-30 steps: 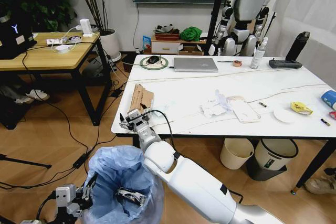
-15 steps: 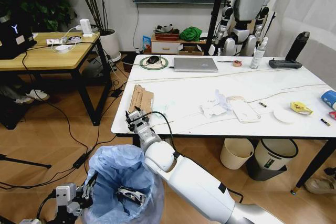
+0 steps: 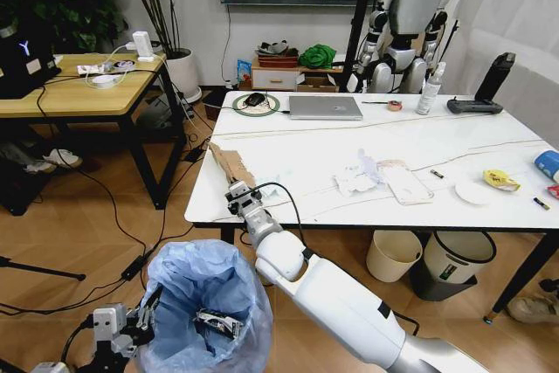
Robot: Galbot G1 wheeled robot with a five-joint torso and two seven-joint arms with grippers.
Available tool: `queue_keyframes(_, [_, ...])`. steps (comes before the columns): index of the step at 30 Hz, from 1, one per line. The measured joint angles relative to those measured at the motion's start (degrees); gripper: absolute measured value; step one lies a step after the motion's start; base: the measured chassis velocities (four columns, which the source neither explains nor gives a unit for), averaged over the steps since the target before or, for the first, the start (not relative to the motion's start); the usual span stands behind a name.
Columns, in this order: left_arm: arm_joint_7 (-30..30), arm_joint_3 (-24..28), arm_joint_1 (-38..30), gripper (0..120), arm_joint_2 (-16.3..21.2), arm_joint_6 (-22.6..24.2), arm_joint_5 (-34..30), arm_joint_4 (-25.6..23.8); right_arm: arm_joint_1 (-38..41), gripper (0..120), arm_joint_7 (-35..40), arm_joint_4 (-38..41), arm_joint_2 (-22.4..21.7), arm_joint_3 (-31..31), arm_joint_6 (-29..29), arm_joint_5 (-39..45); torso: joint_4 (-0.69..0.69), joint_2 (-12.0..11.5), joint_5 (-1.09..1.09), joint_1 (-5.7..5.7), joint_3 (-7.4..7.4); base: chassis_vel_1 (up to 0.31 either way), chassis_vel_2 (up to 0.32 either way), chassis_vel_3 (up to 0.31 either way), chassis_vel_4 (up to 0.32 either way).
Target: Pick up the trash bin and place the trash from the table into it.
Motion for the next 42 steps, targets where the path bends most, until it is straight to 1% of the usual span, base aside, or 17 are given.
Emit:
queue_keyframes(1, [0.0,0.0,0.0,0,0.0,0.0,0.0,0.0,0.0,0,0.0,0.0,0.0,0.0,0.0,0.0,0.0,0.0,0.0,0.0,0.0,0.0,0.0,0.0,0.0])
queue_keyframes(4, [0.0,0.03,-0.24,0,0.02,0.03,-0.23,0.05,0.18,0,-2.16,4.29,-1.8,1.36,3.13,6.43,0.0,0.0,0.0,0.0,0.0,0.0,0.0,0.0,0.0])
queue_keyframes(7, [0.01,-0.01,-0.23,0,0.01,0.08,-0.61,0.05,-0.79,0,-5.03,10.13,-4.24,2.62,8.3,13.11,0.01,0.0,0.02,0.0,0.0,0.0,0.0,0.0,0.0])
queue_keyframes(8, [0.01,-0.01,-0.23,0,0.01,0.08,-0.61,0.05,-0.79,0,-5.03,10.13,-4.24,2.62,8.3,13.11,0.01,0.0,0.02,0.0,0.0,0.0,0.0,0.0,0.0])
queue_keyframes(9, [0.0,-0.08,-0.19,0,0.01,0.09,-0.73,0.06,-1.31,0,-5.89,11.74,-5.13,2.65,9.98,14.8,0.0,0.0,-0.01,0.0,0.0,0.0,0.0,0.0,0.0])
queue_keyframes(12, [-0.02,-0.38,-0.07,0,0.03,0.19,-1.1,-0.03,-3.54,0,-7.89,17.93,-10.63,1.05,15.06,20.13,0.02,0.0,0.02,0.0,-0.01,0.0,0.0,0.0,0.0])
queue_keyframes(13, [-0.03,-0.49,-0.05,0,0.01,0.23,-1.24,-0.08,-4.36,0,-8.61,19.91,-13.02,0.33,16.34,21.42,0.01,0.0,0.01,0.0,0.0,0.0,0.0,0.0,0.0])
queue_keyframes(14, [-0.08,-0.62,-0.04,0,-0.04,0.31,-1.42,-0.16,-5.95,0,-10.04,23.07,-16.66,-0.81,18.33,22.73,0.0,0.0,-0.02,0.01,0.0,0.0,0.0,0.0,0.0])
queue_keyframes(15, [-0.08,-0.62,-0.04,0,-0.04,0.31,-1.42,-0.16,-5.95,0,-10.04,23.07,-16.66,-0.81,18.33,22.73,0.0,0.0,-0.02,0.01,0.0,0.0,0.0,0.0,0.0])
queue_keyframes(16, [-0.1,-0.73,-0.05,0,-0.06,0.36,-1.54,-0.23,-7.32,0,-11.28,25.17,-19.04,-1.85,19.77,23.11,-0.03,0.01,0.02,0.0,-0.01,0.0,0.0,0.0,0.0])
queue_keyframes(17, [-0.13,-0.82,-0.1,0,-0.13,0.38,-1.61,-0.3,-8.8,0,-12.55,27.15,-21.12,-2.98,21.13,23.15,-0.03,0.01,0.01,0.0,-0.01,0.0,0.0,0.0,0.0])
queue_keyframes(20, [-0.18,-0.93,-0.13,0,-0.38,0.43,-1.69,-0.51,-12.0,0,-15.46,30.5,-24.51,-5.6,22.71,22.63,-0.01,0.01,0.01,0.0,-0.01,0.0,0.0,0.0,0.0])
queue_keyframes(22, [-0.22,-1.04,-0.15,0,-0.5,0.47,-1.77,-0.62,-12.97,0,-16.11,31.24,-25.37,-6.38,23.0,22.15,0.02,0.01,0.0,0.0,-0.01,0.0,0.0,0.0,0.0])
queue_keyframes(26, [-0.42,-1.84,-0.22,0,-0.69,0.58,-2.38,-0.96,-16.33,0,-16.99,33.15,-27.93,-8.32,24.03,19.83,0.0,0.01,0.0,0.0,-0.01,0.0,0.0,0.0,0.0])
queue_keyframes(39, [-0.66,-2.7,-0.36,0,-1.04,0.77,-3.07,-1.51,-21.81,0,-17.0,34.72,-30.01,-8.34,24.7,15.75,0.0,0.01,0.0,0.0,0.0,0.0,0.0,0.0,0.0])
queue_keyframes(41, [-0.76,-2.94,-0.45,0,-0.91,0.87,-3.36,-1.65,-23.39,8,-16.83,34.61,-30.02,-7.49,24.71,14.56,0.0,0.01,0.0,0.0,0.0,0.0,0.0,0.0,0.0])
queue_keyframes(42, [-0.76,-2.94,-0.45,0,-0.91,0.87,-3.36,-1.65,-23.39,8,-16.83,34.61,-30.02,-7.49,24.71,14.56,0.0,0.01,0.0,0.0,0.0,0.0,0.0,0.0,0.0])
